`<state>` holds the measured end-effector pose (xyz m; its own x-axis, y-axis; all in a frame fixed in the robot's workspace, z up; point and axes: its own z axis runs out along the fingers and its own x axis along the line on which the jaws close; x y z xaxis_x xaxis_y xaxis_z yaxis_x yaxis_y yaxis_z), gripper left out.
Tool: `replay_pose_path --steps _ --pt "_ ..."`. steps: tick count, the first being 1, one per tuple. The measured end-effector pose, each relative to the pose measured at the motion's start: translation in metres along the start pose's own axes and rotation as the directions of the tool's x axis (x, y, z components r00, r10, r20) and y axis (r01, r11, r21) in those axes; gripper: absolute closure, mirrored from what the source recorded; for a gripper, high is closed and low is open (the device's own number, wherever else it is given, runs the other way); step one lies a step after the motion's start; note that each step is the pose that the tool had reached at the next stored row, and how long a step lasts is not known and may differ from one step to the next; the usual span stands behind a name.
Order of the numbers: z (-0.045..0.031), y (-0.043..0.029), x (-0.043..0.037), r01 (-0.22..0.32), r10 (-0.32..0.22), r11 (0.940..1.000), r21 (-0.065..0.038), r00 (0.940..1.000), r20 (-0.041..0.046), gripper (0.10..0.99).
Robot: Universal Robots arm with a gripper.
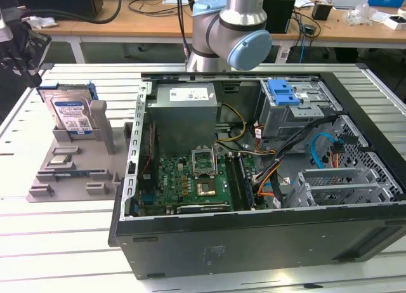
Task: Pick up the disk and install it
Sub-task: 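Pick up the disk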
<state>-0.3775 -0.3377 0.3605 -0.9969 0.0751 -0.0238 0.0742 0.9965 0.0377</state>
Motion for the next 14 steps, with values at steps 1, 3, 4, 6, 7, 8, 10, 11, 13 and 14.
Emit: replay_pose_path --steps 1,3,4,6,7,8,10,11,13,14 --pt "0.0000 0.0000 0.0001 0.012 -0.012 0.9999 0.000 0.9999 -0.0005 0.984" --pt "0.0000 0.0000 0.0000 0.052 -0.052 0.9987 -0.001 0.9987 -0.0019 0.984" --pt "0.0000 0.0000 0.0001 0.062 -0.062 0.9981 -0.002 0.9981 -0.0023 0.984" --pt "0.0000 0.0000 0.0001 0.093 -0.093 0.9957 -0.002 0.9957 -0.0033 0.984" --pt "0.0000 0.0000 0.0000 0.115 -0.115 0.9933 -0.003 0.9933 -0.0041 0.984" --pt "0.0000 0.0000 0.0000 0.150 -0.150 0.9887 -0.004 0.9887 -0.0053 0.984" --pt "0.0000 0.0000 0.0000 0.166 -0.166 0.9861 -0.004 0.9861 -0.0059 0.984" --pt "0.0000 0.0000 0.0000 0.174 -0.174 0.9848 -0.005 0.9848 -0.0061 0.984" --pt "0.0000 0.0000 0.0000 0.199 -0.199 0.9799 -0.006 0.9799 -0.0070 0.984" --pt "0.0000 0.0000 0.0000 0.211 -0.211 0.9775 -0.006 0.9775 -0.0074 0.984"
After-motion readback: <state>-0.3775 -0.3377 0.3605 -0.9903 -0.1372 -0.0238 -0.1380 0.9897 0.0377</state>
